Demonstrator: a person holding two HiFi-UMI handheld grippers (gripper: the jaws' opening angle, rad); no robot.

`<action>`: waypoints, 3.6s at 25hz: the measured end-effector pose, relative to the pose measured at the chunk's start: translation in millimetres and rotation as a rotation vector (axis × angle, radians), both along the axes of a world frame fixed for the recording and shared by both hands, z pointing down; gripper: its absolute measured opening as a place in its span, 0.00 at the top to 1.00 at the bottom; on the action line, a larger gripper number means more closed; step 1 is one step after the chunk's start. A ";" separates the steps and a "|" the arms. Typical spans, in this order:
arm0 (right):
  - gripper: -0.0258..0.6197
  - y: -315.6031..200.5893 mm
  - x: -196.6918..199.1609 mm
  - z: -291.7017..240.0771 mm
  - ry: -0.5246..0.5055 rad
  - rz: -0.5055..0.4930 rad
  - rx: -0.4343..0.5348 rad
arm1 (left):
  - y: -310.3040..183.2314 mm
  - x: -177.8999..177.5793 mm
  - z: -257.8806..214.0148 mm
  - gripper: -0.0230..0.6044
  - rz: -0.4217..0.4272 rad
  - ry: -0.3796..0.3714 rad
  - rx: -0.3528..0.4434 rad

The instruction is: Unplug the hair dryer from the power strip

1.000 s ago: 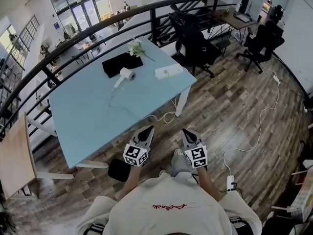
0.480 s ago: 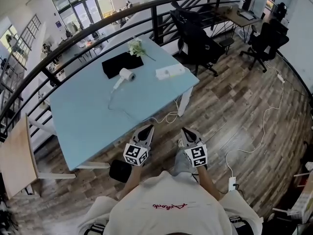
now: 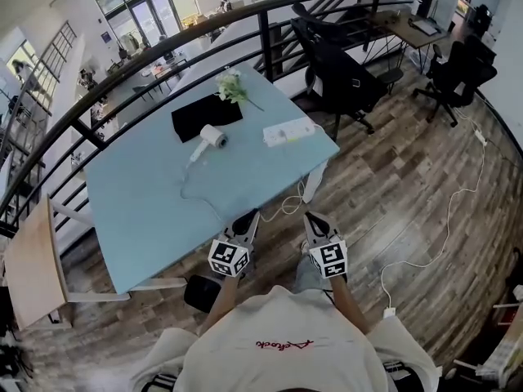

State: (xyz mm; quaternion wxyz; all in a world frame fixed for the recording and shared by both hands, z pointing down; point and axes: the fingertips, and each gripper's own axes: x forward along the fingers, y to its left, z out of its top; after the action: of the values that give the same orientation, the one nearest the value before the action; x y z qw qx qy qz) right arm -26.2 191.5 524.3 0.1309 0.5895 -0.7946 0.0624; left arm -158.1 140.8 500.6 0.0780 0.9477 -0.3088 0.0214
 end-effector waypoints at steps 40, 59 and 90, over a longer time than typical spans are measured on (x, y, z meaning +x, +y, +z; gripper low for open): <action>0.93 -208.2 154.1 -5.7 -0.032 -0.220 -0.024 | -183.1 133.9 -6.7 0.94 -0.222 -0.065 -0.026; 0.93 -273.0 122.8 -3.6 -0.010 -0.190 -0.039 | -254.0 106.9 -11.4 0.94 -0.201 -0.029 -0.011; 0.93 -376.3 71.2 4.2 0.032 -0.081 -0.054 | -376.0 36.1 29.4 0.94 -0.168 0.003 -0.042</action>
State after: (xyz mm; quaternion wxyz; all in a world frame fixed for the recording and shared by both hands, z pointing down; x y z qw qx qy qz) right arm 45.0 -184.8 528.5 0.1618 0.5542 -0.8136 0.0692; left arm -122.0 -235.2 530.0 0.0999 0.9167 -0.3865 0.0197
